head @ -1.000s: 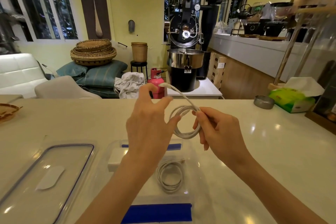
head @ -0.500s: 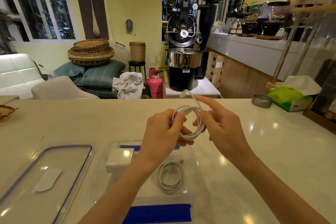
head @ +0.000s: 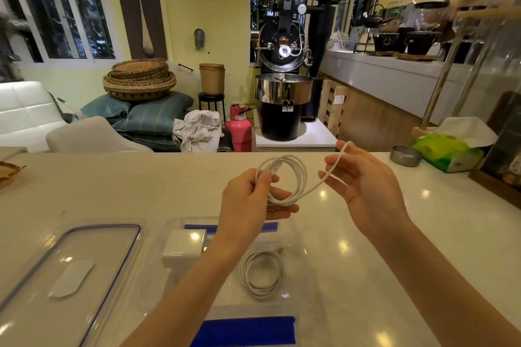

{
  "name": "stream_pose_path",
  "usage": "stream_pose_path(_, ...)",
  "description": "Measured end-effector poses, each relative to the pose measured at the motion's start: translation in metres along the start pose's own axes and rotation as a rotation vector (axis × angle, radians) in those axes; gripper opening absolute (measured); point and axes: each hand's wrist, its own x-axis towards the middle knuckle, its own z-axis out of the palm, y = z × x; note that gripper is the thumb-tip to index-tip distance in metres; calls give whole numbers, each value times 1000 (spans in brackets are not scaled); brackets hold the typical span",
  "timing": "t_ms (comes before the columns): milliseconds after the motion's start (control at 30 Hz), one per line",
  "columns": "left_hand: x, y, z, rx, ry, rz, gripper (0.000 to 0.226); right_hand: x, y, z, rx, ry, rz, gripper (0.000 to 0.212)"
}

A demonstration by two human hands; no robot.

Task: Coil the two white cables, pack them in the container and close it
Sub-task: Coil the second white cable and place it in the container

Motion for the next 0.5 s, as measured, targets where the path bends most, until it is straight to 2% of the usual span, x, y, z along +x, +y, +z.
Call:
stream_pose_path(67, -1, 0, 1, -3, -4, 23, 22, 2, 2, -3, 12, 23, 29, 19)
stream_pose_path(133, -2, 0, 1, 28, -3, 66, 21, 6, 5, -6, -93, 10, 64, 22)
stream_pose_path(200, -3, 1, 1, 43, 15, 117, 21, 9, 7, -9, -351, -81, 83, 24)
stream_pose_path(300, -3, 6, -2, 12, 45, 146, 22, 9, 8, -11, -706, -310, 104, 29)
stream_pose_path(433, -1, 10, -8, -22, 46, 114, 23, 8, 14, -11, -861, -446, 58, 20)
stream_pose_path(500, 0, 10, -8, -8, 41, 98, 23, 9, 17, -11, -895, -464, 40, 24)
